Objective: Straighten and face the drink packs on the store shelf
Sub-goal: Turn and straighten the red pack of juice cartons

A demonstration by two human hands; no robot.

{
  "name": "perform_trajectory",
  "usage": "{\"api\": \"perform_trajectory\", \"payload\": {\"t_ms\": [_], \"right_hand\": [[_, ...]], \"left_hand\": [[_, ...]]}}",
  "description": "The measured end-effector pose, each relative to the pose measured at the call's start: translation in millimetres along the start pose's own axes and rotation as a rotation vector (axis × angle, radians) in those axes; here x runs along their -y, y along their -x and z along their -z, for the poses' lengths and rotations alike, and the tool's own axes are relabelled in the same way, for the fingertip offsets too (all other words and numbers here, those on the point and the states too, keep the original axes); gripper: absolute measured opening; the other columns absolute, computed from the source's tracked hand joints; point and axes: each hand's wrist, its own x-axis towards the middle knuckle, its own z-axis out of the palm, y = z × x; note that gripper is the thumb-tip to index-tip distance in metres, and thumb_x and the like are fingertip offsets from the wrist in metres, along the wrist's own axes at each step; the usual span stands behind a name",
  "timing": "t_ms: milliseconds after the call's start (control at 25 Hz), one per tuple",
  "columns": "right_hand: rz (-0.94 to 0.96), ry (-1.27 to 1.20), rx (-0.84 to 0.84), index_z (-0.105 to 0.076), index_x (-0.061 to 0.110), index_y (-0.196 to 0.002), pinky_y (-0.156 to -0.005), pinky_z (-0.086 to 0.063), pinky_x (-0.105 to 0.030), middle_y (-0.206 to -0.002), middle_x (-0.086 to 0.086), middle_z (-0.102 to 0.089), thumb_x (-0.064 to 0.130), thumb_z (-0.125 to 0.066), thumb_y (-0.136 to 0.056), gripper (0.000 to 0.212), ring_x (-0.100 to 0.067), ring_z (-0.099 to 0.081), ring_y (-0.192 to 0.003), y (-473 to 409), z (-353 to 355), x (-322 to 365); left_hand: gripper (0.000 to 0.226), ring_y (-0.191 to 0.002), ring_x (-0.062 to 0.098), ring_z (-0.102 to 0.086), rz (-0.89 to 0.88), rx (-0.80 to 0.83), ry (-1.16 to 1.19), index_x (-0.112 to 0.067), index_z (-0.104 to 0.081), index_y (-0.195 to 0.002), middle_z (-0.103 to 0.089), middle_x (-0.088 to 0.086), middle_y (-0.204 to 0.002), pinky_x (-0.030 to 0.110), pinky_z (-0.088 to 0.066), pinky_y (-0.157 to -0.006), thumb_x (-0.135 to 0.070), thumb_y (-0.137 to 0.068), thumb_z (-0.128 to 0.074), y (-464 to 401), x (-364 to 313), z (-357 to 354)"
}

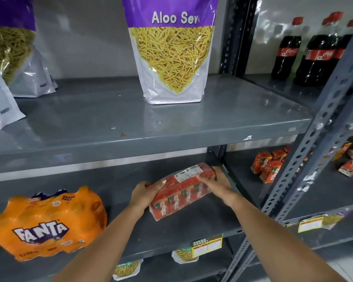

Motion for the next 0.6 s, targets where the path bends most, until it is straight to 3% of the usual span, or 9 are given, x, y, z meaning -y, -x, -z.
{"api": "perform_trajectory", "payload": {"t_ms": [80,200,280,360,480,600], "right_hand": [[0.003,0.04,-0.016,-0.062,0.034,-0.105,-0.097,-0.053,-0.039,-0.113,0.0,-0.067,0.074,-0.075,-0.056,0.065,-0.015,-0.069,-0.098,-0.4,0.1,-1.8],[-0.004,0.046,-0.044,-0.066,0.033,-0.095,-0.096,-0.054,-0.04,-0.108,0.0,-0.07,0.074,-0.073,-0.059,0.055,-0.014,-0.069,-0.095,6.5,-2.9,-3.7],[-0.01,0.053,-0.066,-0.066,0.032,-0.094,-0.095,-0.054,-0.039,-0.105,0.0,-0.071,0.075,-0.071,-0.06,0.055,-0.014,-0.069,-0.093,10.6,-3.5,-3.9],[-0.032,0.073,-0.097,-0.066,0.031,-0.095,-0.093,-0.055,-0.039,-0.102,0.001,-0.072,0.079,-0.068,-0.057,0.062,-0.014,-0.07,-0.092,16.2,-2.9,-3.9],[-0.029,0.067,-0.067,-0.068,0.027,-0.097,-0.088,-0.055,-0.034,-0.097,0.003,-0.074,0.073,-0.069,-0.065,0.056,-0.013,-0.071,-0.09,29.9,0.6,-2.2],[-0.035,0.051,-0.071,-0.069,0.026,-0.098,-0.071,-0.049,-0.02,-0.095,0.005,-0.074,0.064,-0.07,-0.075,0.045,-0.007,-0.068,-0.084,48.6,9.0,-2.6]], "left_hand": [[0.046,-0.075,0.018,-0.075,0.007,0.049,0.175,-0.011,-0.066,-0.104,-0.078,0.007,-0.089,0.023,-0.052,-0.061,-0.051,-0.082,-0.068,4.7,13.8,-1.7],[0.051,-0.085,0.02,-0.076,-0.004,0.118,0.295,-0.015,-0.061,-0.117,-0.078,0.006,-0.1,0.031,-0.057,-0.074,-0.051,-0.081,-0.068,5.6,30.2,-8.6],[0.056,-0.087,0.02,-0.076,-0.026,0.172,0.274,-0.015,-0.058,-0.121,-0.077,0.005,-0.102,0.035,-0.058,-0.078,-0.053,-0.082,-0.066,1.8,32.6,-10.2],[0.049,-0.085,0.018,-0.076,-0.053,0.196,0.224,-0.014,-0.057,-0.121,-0.077,0.005,-0.102,0.03,-0.057,-0.073,-0.049,-0.088,-0.06,0.4,28.8,-9.1],[0.054,-0.088,0.016,-0.074,-0.015,0.224,0.188,-0.015,-0.047,-0.124,-0.072,0.006,-0.11,0.028,-0.053,-0.07,-0.053,-0.088,-0.058,5.6,26.6,-6.3],[0.045,-0.086,0.01,-0.066,0.028,0.262,0.163,-0.019,-0.037,-0.123,-0.066,0.001,-0.111,0.021,-0.044,-0.064,-0.048,-0.093,-0.053,21.4,24.8,-10.6]]}}
